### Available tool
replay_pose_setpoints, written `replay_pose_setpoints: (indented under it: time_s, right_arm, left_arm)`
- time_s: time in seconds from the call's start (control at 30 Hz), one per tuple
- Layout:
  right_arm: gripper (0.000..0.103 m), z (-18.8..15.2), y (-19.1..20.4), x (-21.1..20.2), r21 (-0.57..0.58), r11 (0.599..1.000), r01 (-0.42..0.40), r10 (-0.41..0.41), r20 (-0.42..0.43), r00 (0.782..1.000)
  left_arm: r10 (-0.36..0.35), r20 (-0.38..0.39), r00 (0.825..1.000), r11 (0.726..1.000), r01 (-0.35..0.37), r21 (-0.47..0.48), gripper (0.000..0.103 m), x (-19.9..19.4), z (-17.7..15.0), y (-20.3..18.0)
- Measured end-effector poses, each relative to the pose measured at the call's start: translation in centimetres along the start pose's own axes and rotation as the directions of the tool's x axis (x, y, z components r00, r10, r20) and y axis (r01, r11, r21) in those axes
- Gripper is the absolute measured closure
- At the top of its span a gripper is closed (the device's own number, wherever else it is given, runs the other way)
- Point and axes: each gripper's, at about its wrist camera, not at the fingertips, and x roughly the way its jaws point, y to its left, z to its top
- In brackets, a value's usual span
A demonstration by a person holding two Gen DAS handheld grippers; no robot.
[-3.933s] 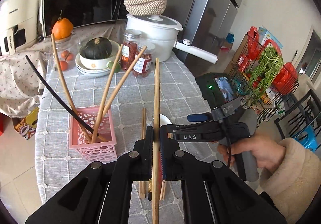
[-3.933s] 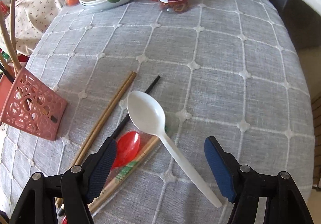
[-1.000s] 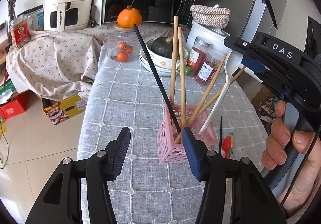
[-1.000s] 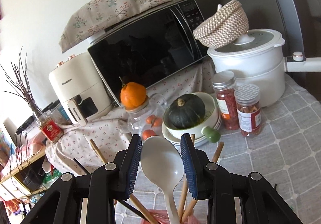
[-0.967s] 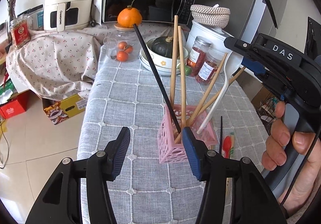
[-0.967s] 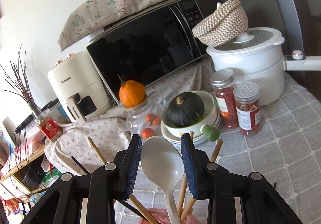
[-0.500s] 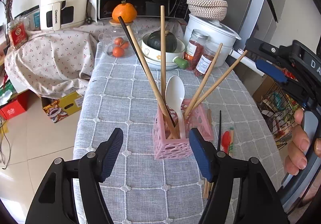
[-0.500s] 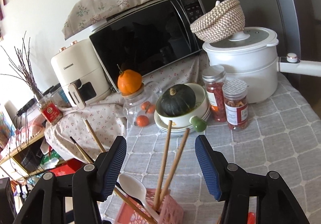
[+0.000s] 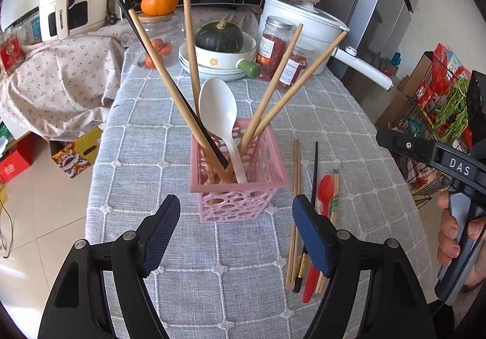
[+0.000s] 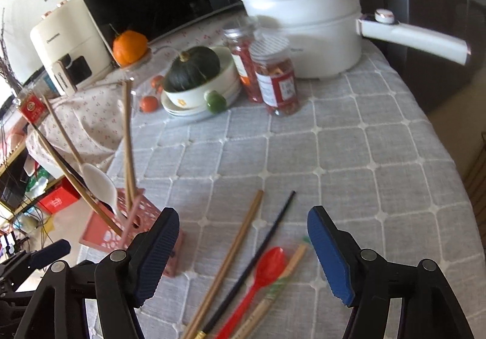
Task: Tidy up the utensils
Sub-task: 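Grasp the paper-wrapped chopsticks with the right tool while the left tool reaches the red spoon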
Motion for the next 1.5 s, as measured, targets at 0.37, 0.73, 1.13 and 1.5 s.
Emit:
replay_pose_setpoints:
  time_s: [0.37,0.73,1.13,1.5]
  right_arm:
    - [0.028,-3.4,-3.4,6.5,-0.003,0.984,0.176,-0.167,-0.327,0.93]
    - [0.028,-5.1,-1.9,10.4,-0.122,0.967,0.223,-0.253,-0.424,0.87]
    - [0.099,-5.2,-3.9,8.7,-0.132,0.972,0.196,-0.234,-0.411,0.881]
    - [0.099,-6.5,-9.0,4.6,-0.064,0.987,0.148,-0.161,-0.431,0.888]
  left_arm:
    - [0.013,-0.104,0.994,0.999,-0.007,0.053,0.024,2.2,-1.2,-2.0]
    - [0.001,-0.141,0.99,0.997,0.01,0.076,0.024,3.1,-1.4,-2.7]
    - [-0.028,-0.185,0.982,0.982,0.061,0.177,0.024,4.6,-2.4,-7.2]
    - [-0.138,-0.27,0.953,0.957,0.199,0.211,0.061,8.3,-1.5,-13.0]
